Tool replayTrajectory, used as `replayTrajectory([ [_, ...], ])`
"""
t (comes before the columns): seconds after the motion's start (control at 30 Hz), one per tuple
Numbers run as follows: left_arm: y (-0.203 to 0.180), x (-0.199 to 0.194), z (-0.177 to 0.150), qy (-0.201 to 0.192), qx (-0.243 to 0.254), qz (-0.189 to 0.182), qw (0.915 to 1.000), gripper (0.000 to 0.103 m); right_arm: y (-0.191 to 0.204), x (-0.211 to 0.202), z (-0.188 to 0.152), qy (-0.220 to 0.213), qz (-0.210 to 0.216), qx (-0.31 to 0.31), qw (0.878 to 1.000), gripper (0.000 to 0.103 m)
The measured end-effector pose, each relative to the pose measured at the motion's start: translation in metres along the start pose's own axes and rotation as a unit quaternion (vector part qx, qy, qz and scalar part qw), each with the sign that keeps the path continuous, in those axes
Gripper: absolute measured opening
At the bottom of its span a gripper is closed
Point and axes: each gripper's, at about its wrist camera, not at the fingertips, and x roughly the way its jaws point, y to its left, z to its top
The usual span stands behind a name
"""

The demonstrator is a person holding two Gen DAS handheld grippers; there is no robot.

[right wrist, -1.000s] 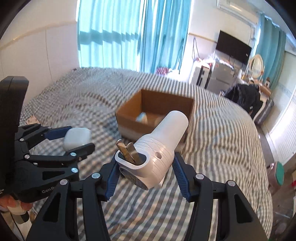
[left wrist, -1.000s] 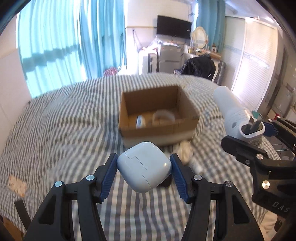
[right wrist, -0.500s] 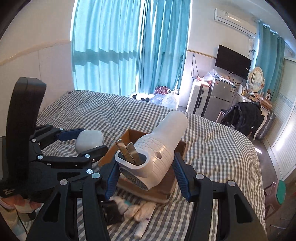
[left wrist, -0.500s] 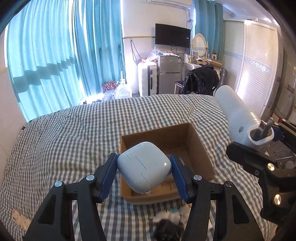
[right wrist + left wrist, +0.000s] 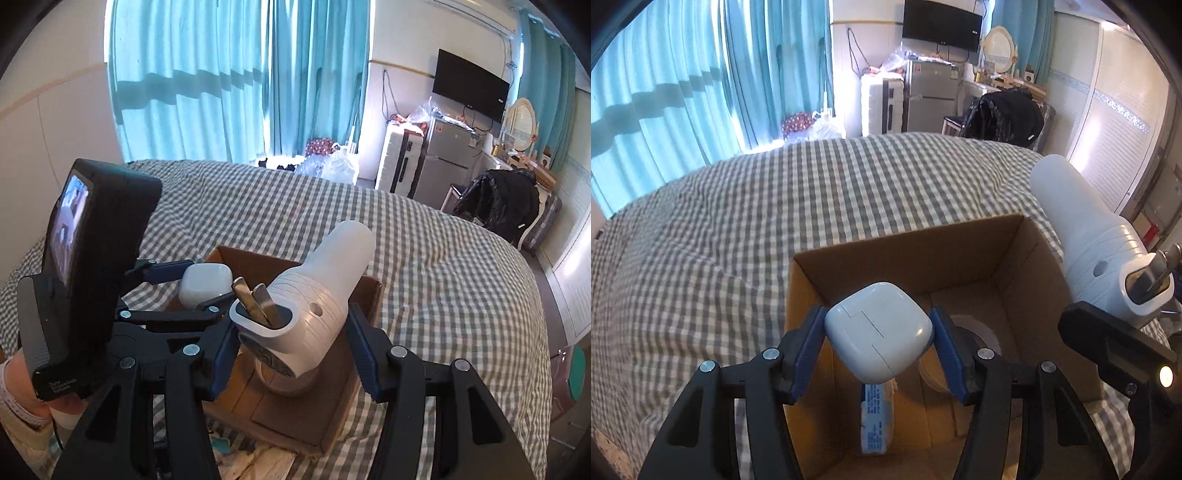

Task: Organize objects
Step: 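Carry the earbud case and hair dryer into the box and release both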

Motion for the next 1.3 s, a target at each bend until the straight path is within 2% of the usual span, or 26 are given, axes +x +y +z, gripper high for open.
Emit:
replayTrajectory([
  [0.27, 0.006, 0.04, -0.003, 0.025, 0.006, 0.003, 0.9997, 0.059, -0.012, 0.052, -0.016, 0.039, 0.014, 0.008, 0.999, 0.054],
  [0.43, -0.003, 0.054, -0.01, 0.042, 0.034, 0.01, 0.9985, 0.062, -0.026, 0.073, -0.026, 0.068, 0.028, 0.041, 0.996, 0.055],
  [0.47, -0.007, 0.057, -0.009, 0.039, 0.035, 0.009, 0.9986, 0.063, -0.029, 0.075, -0.028, 0.073, 0.034, 0.051, 0.995, 0.055],
  [0.53, -0.01, 0.051, -0.009, 0.029, 0.038, 0.007, 0.9988, 0.079, -0.035, 0.074, -0.029, 0.077, 0.052, 0.071, 0.993, 0.056],
  [0.57, -0.014, 0.05, -0.007, 0.026, 0.038, 0.009, 0.9989, 0.081, -0.038, 0.071, -0.03, 0.071, 0.064, 0.08, 0.992, 0.065],
  [0.67, -0.02, 0.034, -0.002, 0.016, 0.039, 0.005, 0.9991, 0.085, -0.048, 0.051, -0.027, 0.039, 0.07, 0.106, 0.991, 0.083],
  [0.73, -0.024, 0.021, 0.003, 0.009, 0.037, 0.009, 0.9992, 0.087, -0.053, 0.035, -0.024, 0.019, 0.064, 0.114, 0.991, 0.086],
  [0.9, -0.023, -0.034, 0.01, -0.028, 0.03, 0.016, 0.999, 0.088, -0.051, -0.016, -0.012, -0.017, 0.03, 0.103, 0.994, 0.088],
  [1.0, -0.022, -0.075, 0.013, -0.055, 0.03, 0.018, 0.9979, 0.092, -0.042, -0.058, -0.005, -0.042, 0.015, 0.097, 0.994, 0.089],
  [1.13, -0.021, -0.137, 0.016, -0.106, 0.025, 0.021, 0.9938, 0.096, -0.03, -0.116, 0.005, -0.077, -0.001, 0.094, 0.993, 0.092],
  [1.3, -0.016, -0.2, 0.001, -0.166, 0.003, 0.032, 0.9856, 0.098, -0.016, -0.18, 0.003, -0.121, -0.022, 0.077, 0.989, 0.096],
])
